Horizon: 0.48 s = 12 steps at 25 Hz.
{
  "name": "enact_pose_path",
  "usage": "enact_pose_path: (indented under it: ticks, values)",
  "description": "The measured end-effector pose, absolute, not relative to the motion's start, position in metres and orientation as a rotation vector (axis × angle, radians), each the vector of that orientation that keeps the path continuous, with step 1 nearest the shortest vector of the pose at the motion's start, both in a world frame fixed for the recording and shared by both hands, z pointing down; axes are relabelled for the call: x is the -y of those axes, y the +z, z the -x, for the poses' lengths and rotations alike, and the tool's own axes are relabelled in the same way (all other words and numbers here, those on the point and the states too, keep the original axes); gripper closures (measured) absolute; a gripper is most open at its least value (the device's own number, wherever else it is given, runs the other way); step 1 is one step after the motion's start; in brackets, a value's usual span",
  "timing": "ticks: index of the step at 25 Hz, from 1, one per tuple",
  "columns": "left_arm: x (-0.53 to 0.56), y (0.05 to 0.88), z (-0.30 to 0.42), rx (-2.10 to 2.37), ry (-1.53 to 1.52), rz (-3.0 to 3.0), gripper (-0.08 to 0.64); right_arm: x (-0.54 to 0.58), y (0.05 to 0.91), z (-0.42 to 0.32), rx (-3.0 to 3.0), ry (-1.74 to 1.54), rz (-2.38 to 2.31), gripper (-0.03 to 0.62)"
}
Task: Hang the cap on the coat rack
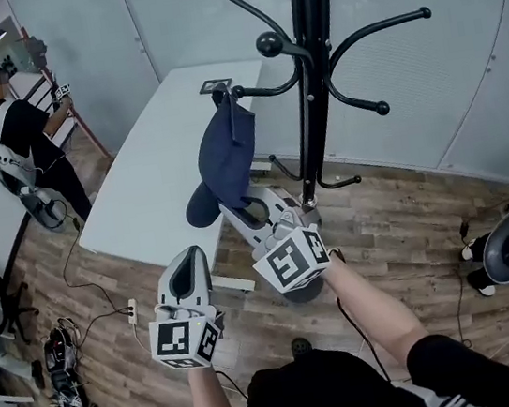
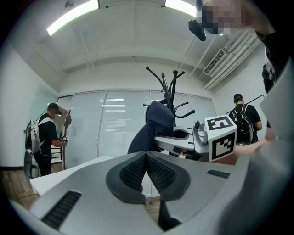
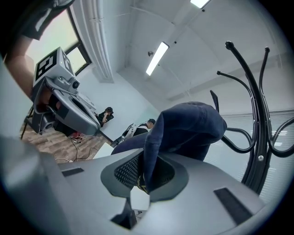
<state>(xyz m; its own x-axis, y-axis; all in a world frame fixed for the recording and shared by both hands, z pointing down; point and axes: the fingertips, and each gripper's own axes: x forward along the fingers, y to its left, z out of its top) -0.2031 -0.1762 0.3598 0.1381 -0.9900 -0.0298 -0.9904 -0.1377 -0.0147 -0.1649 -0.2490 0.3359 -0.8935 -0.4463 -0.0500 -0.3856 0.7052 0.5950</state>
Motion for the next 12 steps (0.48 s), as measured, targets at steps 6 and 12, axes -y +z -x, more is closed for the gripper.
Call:
enact_pose_path:
  ticks: [6, 12]
  values:
    - [0.181, 0.365, 0.202, -2.076, 0.015, 2.338, 0.545, 0.270, 0.331, 0.158, 2.808, -0.932, -0.724, 0.541]
    - [0.189, 0.365, 0.209, -2.061, 0.006, 2.352, 0.545, 0.282, 0.331, 0.156, 2.793, -0.914, -0.773, 0.541]
